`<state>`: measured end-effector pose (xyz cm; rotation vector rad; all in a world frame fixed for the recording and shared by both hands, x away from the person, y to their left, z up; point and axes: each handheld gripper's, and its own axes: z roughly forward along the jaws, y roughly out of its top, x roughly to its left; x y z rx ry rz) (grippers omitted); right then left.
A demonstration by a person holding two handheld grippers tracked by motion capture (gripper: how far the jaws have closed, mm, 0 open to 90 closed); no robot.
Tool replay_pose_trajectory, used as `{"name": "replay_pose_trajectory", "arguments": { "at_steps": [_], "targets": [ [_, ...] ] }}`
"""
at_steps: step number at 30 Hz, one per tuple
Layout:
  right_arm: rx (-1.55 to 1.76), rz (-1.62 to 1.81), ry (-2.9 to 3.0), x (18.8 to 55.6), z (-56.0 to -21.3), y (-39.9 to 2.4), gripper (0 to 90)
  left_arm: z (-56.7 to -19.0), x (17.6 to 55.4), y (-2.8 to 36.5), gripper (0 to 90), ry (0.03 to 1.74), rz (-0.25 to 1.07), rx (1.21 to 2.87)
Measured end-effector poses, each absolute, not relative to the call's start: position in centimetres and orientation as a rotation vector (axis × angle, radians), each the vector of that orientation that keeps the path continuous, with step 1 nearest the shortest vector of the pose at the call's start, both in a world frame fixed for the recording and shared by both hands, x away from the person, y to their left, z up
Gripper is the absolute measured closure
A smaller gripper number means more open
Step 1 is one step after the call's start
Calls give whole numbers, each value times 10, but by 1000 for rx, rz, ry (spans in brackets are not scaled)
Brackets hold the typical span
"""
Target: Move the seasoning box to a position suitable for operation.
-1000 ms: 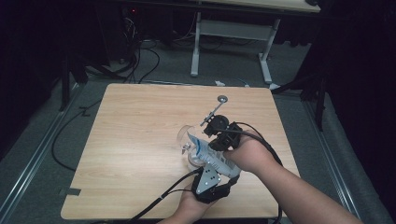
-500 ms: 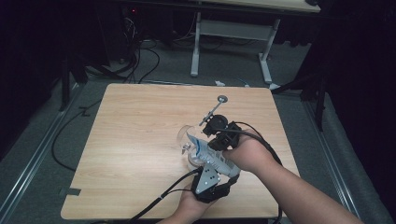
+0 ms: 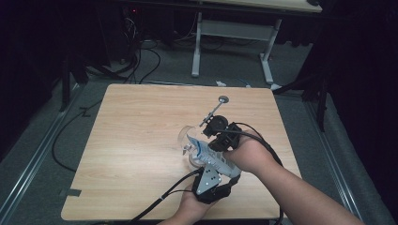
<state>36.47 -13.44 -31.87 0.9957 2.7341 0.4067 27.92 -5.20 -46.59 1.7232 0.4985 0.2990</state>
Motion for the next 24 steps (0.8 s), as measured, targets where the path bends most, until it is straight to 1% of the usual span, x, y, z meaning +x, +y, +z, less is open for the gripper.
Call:
{"name": "replay_pose_trajectory", "arguments": {
  "at_steps": [24],
  "targets": [
    [999,407,2725,365,-319,-133,900,-465,279,-52,568,491,301,1716]
  ]
}}
